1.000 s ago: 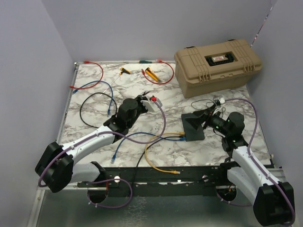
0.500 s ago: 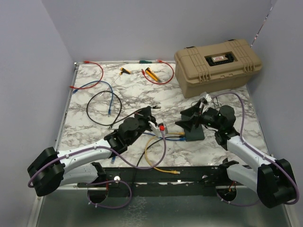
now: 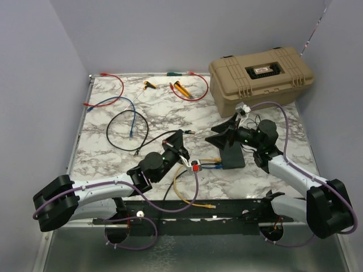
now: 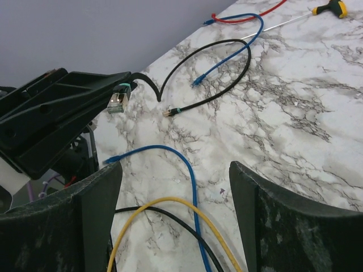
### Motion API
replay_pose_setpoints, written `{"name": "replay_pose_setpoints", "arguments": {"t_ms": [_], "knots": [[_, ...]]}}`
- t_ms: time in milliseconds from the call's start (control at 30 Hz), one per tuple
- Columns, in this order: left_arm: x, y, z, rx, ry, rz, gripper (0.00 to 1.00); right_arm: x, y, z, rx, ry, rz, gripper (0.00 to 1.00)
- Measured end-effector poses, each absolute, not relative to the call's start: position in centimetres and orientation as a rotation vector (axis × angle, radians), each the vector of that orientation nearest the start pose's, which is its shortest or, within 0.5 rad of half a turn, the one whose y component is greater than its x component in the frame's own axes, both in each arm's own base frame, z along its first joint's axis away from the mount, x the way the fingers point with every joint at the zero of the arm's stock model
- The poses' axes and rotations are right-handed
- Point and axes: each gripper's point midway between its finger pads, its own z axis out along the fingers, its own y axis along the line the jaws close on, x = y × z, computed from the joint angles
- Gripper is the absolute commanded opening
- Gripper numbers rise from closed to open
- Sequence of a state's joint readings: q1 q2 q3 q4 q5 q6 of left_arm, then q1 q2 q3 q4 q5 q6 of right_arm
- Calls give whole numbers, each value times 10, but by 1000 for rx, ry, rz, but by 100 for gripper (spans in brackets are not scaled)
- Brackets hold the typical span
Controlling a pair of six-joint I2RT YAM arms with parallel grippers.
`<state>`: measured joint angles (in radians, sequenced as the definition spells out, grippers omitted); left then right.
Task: Insert the plug into the switch port
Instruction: Pick up the connector from the center of the board.
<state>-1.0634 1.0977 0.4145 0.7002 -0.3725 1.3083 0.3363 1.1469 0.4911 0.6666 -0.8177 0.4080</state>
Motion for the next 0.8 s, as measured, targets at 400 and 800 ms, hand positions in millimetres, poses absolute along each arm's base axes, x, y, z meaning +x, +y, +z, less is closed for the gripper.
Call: {"name": "replay_pose_setpoints", "arguments": {"t_ms": [400,800], "knots": [[261,-250,232,1357,810,594,0,266,264,232,-508,1627,1327,75],[259,-251,233,1356,800,595,0,267,284,242,-605,1583,1345,57]]}}
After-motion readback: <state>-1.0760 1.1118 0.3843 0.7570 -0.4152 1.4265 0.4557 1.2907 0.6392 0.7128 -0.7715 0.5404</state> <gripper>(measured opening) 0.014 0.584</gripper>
